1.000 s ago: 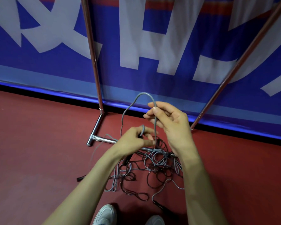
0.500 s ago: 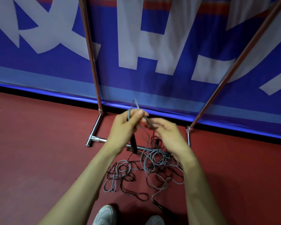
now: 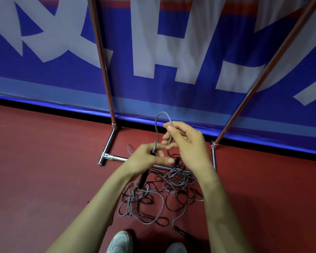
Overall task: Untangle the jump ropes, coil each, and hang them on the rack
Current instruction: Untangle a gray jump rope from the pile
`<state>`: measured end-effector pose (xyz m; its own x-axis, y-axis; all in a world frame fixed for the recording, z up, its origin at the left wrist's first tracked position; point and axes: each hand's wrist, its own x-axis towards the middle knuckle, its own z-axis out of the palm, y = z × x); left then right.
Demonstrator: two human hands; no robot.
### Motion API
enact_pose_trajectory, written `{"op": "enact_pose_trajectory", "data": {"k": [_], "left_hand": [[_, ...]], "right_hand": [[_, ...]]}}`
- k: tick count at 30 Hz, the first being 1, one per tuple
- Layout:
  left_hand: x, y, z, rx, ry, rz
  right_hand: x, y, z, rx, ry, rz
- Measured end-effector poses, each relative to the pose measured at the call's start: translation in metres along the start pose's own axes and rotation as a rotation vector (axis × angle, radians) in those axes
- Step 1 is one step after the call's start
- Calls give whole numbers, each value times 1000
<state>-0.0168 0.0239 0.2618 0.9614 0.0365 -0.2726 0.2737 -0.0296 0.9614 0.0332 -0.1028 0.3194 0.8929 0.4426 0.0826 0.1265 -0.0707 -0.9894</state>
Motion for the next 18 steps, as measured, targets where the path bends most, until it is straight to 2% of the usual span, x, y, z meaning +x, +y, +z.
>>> {"op": "enact_pose_trajectory", "data": {"k": [2, 4, 6, 8, 11, 13, 16, 18], "left_hand": [[1, -6, 5, 58, -14, 11], [4, -5, 8, 77, 117, 78], [3, 3, 8, 26, 268, 140], [2, 10, 6, -90, 310, 206], [0, 22, 7, -300, 311, 333], [0, 31, 5, -477, 331, 394], [-1, 39, -6, -675, 409, 436], [-1, 37, -13, -632, 494, 450]], "right_hand": [[0, -4, 4, 90, -6, 30], [1, -3, 2, 126, 26, 52], [4, 7, -7, 30, 83, 79], [7, 23, -15, -132, 75, 168], [4, 47, -22, -452, -167, 310], [-1, 54, -25, -547, -288, 362], [-2, 49, -30, -652, -211, 309], [0, 43, -32, -609, -91, 250]]}}
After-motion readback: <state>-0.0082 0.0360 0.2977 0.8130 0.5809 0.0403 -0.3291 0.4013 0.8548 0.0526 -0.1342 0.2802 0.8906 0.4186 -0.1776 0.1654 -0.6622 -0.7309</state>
